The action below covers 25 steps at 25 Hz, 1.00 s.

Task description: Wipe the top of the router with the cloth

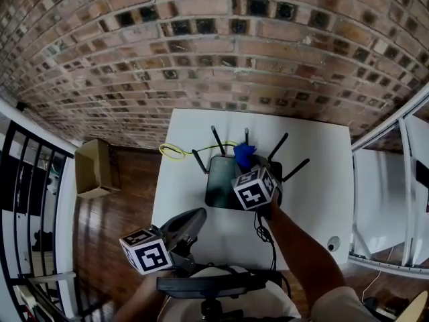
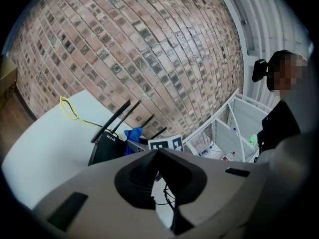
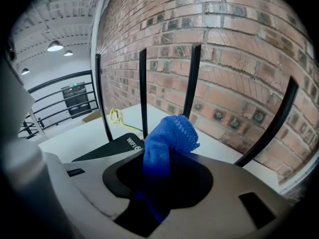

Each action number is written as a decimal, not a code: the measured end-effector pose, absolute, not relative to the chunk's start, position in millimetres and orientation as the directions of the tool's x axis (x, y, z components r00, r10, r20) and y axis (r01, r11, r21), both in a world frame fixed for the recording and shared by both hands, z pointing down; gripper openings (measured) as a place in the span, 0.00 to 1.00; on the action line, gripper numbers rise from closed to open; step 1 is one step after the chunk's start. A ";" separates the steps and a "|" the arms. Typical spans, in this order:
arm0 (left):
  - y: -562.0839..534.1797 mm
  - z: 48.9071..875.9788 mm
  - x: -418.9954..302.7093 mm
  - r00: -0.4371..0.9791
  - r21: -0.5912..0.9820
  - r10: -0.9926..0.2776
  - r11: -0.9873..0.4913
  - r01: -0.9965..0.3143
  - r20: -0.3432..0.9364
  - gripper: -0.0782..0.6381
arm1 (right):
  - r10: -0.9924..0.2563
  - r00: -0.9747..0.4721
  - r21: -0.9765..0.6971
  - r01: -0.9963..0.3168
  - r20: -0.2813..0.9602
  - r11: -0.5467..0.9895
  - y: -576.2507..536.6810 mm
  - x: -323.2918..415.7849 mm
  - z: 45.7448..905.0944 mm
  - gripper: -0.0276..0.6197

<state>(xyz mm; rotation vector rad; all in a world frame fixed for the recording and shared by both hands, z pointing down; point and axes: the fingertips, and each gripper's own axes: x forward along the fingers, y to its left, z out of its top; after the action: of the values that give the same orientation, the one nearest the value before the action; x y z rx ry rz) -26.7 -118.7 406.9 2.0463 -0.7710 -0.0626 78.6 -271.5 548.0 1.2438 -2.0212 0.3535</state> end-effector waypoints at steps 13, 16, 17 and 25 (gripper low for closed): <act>-136.6 402.1 -79.1 0.846 0.799 -0.504 -0.429 -0.422 0.176 0.12 | -0.843 -0.368 0.357 -0.783 0.394 0.509 -263.3 -5.6 429.2 0.27; -136.6 402.0 -85.7 0.849 0.800 -0.501 -0.433 -0.416 0.169 0.12 | -0.854 -0.388 0.415 -0.753 0.346 0.510 -264.6 -17.9 409.1 0.27; -136.5 401.9 -87.6 0.849 0.800 -0.501 -0.434 -0.414 0.168 0.12 | -0.857 -0.394 0.426 -0.748 0.332 0.509 -266.4 -21.8 402.8 0.27; -140.0 399.4 -99.4 0.844 0.800 -0.512 -0.433 -0.415 0.160 0.12 | -0.849 -0.358 0.419 -0.752 0.388 0.509 -290.3 -34.5 413.5 0.27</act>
<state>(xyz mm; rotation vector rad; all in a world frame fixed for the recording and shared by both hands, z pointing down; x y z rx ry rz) -99.4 -140.0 399.4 2.0824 -0.6765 -0.1315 -34.5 -290.3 413.5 1.3050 -2.1904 -0.2262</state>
